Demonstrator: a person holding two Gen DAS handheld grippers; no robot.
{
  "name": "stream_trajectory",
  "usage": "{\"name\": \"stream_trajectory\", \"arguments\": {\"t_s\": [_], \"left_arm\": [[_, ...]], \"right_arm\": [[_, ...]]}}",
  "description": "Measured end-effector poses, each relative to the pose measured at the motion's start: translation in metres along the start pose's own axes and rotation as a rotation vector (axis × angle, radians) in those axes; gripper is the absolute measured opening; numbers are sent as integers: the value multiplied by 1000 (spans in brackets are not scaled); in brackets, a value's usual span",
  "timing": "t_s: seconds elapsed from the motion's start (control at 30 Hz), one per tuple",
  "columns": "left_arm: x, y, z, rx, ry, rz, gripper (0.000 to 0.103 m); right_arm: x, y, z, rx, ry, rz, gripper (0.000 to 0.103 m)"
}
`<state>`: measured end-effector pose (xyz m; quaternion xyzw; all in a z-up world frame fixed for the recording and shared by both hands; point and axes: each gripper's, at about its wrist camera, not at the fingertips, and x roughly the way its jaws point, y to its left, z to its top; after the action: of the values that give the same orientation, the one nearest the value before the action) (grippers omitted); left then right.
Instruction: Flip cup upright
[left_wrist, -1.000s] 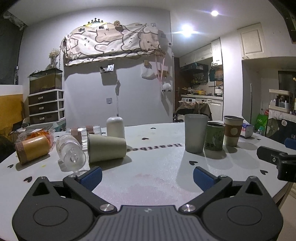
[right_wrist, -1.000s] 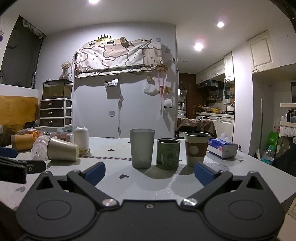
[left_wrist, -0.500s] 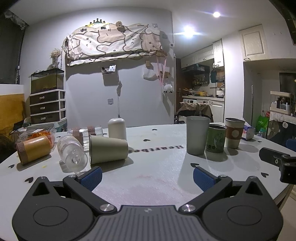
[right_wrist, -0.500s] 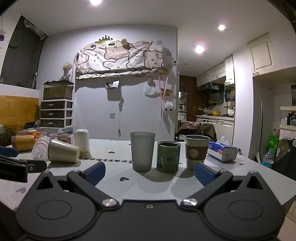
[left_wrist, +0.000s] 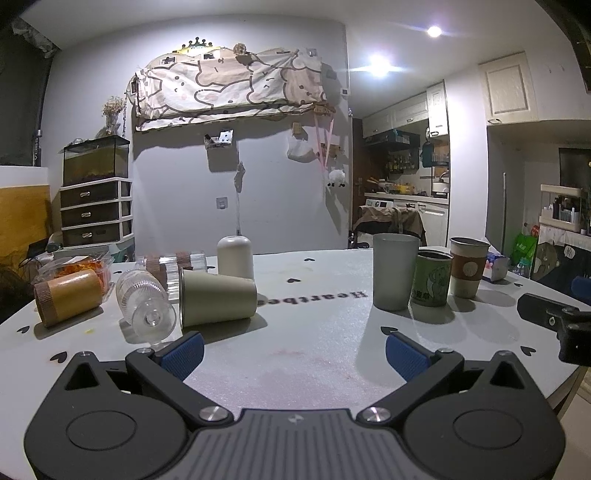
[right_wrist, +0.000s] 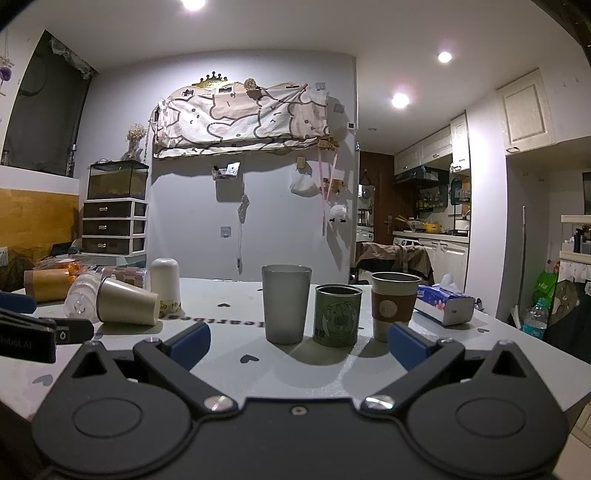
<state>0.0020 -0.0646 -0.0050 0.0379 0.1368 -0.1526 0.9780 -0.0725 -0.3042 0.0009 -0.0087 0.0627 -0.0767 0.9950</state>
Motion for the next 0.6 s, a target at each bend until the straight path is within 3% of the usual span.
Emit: {"name": "stream_trajectory", "arguments": {"t_s": [0.6], "left_arm": [[-2,1,-2,-19,-6,10,103]], "right_arm": [[0,-3,0,0,-3,4,103]]}}
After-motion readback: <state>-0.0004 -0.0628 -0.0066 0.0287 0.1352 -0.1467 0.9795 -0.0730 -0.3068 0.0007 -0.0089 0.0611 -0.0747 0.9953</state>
